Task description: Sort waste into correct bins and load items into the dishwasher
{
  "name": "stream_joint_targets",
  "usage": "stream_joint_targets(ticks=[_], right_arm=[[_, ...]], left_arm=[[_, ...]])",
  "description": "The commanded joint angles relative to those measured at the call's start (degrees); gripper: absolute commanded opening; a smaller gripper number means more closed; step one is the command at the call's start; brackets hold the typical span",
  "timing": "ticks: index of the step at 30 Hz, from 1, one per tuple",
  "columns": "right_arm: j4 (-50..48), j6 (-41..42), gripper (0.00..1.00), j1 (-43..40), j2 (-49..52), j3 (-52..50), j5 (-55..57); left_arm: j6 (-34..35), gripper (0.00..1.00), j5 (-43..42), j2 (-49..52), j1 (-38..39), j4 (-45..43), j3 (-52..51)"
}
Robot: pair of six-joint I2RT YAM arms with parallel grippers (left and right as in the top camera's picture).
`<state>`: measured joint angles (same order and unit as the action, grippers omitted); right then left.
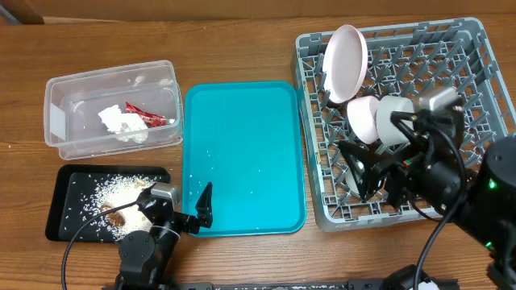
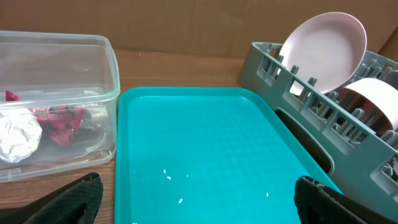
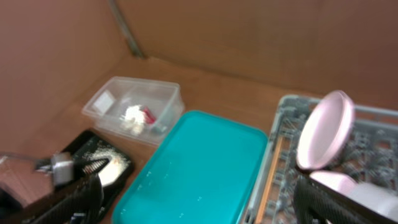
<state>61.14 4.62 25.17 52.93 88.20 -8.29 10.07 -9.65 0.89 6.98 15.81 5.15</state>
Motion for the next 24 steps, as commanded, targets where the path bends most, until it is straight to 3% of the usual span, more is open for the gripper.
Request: stream_joint_targets(ticks=[1,8,24], right_arm=[[-5.62,-0.35,1.0,-2.91,-3.5,-9.44,4.22],[-26.12,-0.33,1.0,-7.85,-17.14,-36.0,4.81],[-44.02,0.09,1.0,-17.9,-45.9,-76.35,0.55]], left_arm=[[-0.87,1.0,-0.09,-0.57,-0.22,-0.22,-0.28],[-0.9,1.0,-0.09,-0.57,-0.22,-0.22,-0.28],[-0.9,1.0,-0.09,-0.57,-0.22,-0.22,-0.28]])
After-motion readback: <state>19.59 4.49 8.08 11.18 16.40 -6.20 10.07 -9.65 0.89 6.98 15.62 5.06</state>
